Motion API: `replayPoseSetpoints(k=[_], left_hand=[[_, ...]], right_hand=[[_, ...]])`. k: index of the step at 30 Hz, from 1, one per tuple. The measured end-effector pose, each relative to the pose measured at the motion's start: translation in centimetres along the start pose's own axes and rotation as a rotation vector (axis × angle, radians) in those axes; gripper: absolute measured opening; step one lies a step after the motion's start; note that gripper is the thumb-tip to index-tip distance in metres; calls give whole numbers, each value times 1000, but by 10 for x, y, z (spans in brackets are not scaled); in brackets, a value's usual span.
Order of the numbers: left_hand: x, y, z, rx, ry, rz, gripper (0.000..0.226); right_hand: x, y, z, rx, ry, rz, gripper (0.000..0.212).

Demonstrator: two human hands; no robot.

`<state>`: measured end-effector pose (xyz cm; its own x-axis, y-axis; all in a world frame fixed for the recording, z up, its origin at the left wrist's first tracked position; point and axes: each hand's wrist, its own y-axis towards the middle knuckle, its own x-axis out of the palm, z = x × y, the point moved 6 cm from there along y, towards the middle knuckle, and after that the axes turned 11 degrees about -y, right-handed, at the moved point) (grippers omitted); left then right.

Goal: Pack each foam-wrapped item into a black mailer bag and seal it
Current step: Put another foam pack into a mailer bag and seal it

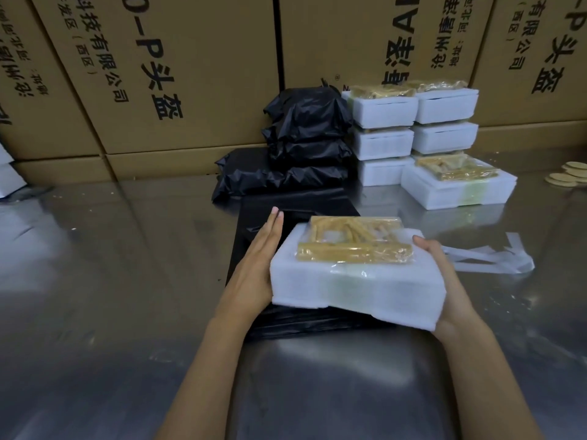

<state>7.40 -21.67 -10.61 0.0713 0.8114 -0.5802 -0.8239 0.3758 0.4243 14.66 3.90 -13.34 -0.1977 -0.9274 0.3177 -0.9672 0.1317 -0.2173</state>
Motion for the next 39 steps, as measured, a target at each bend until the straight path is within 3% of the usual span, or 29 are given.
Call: replayPoseSetpoints(k=[9,14,18,20,29,32,35,39], left_hand=[[14,1,8,-97,-104,4,104],[24,2,23,-18,-146,32,102],[40,2,32,10,-116,46,103],[48,0,35,21,-113,27,101],[35,-1,21,4,-145,7,95],[22,2,16,-33,-215,121,88],[0,0,8,-61,-333,295,65],[-23,-4,-1,-111,-415,487,45]], right_hand=[[-9,8,2,-91,57,137,47],[-1,11,5,-116,-37,319,57],[12,14,13,-99,-27,414,84],[23,13,19,-109,-19,401,95],[53,13,27,-119,118,73,75],[54,14,27,-57,67,79,77],[54,17,26,-24,-62,136,77],[48,13,20,-80,-332,59,78]])
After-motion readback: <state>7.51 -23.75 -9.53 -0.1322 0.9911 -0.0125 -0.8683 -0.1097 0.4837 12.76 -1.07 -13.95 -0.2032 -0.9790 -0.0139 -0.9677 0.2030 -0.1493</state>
